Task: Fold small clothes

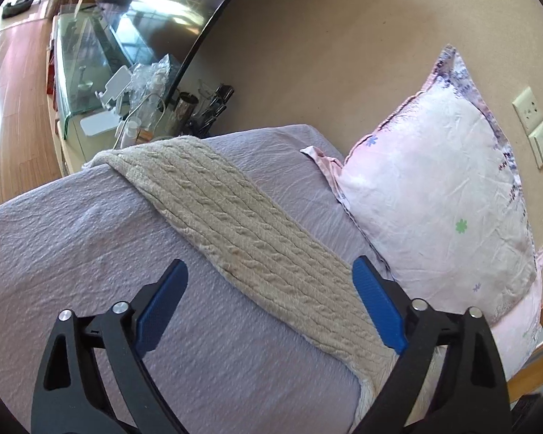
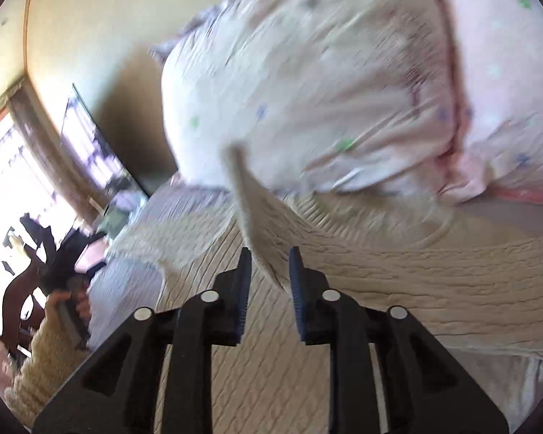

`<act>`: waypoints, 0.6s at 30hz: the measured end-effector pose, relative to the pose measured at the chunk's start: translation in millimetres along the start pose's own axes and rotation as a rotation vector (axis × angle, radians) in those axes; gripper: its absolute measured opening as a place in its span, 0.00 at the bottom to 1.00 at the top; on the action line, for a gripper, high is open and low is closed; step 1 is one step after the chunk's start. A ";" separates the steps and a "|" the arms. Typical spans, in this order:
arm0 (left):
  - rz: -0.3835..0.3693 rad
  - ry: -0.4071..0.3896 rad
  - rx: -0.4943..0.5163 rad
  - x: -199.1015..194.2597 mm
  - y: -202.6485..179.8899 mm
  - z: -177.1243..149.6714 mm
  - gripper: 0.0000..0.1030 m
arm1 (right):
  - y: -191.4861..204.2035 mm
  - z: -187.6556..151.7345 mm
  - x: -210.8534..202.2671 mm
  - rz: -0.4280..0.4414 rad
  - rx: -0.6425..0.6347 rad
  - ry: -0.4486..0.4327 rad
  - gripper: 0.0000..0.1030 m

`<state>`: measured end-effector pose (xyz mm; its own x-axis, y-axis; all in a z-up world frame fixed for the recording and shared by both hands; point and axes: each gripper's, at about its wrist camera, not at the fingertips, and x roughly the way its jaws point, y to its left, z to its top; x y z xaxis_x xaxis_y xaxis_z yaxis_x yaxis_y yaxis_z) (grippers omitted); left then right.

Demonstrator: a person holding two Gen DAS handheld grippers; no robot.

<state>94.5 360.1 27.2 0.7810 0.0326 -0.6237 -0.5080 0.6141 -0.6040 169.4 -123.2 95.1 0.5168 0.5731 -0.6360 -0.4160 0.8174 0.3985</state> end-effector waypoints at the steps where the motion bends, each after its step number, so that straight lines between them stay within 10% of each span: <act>1: 0.001 0.020 -0.031 7.4 5.0 3.9 0.81 | -0.2 -5.0 -5.0 -0.003 0.002 -0.025 0.33; 3: 0.007 0.048 -0.086 20.4 16.3 10.7 0.76 | -14.7 -9.9 -28.6 -0.050 0.030 -0.097 0.65; 9: -0.013 0.001 -0.224 29.4 44.2 34.5 0.57 | -75.4 -15.9 -89.8 -0.178 0.143 -0.193 0.70; 13: 0.046 -0.010 -0.280 33.5 55.8 46.4 0.15 | -101.4 -24.4 -106.7 -0.216 0.172 -0.211 0.70; 18: -0.011 -0.062 0.056 10.3 -47.7 35.0 0.07 | -119.6 -27.9 -119.9 -0.227 0.191 -0.243 0.70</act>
<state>139.5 358.7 66.9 0.8083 0.0734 -0.5842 -0.4796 0.6576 -0.5810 136.3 -291.3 105.2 0.7514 0.3552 -0.5562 -0.1359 0.9080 0.3963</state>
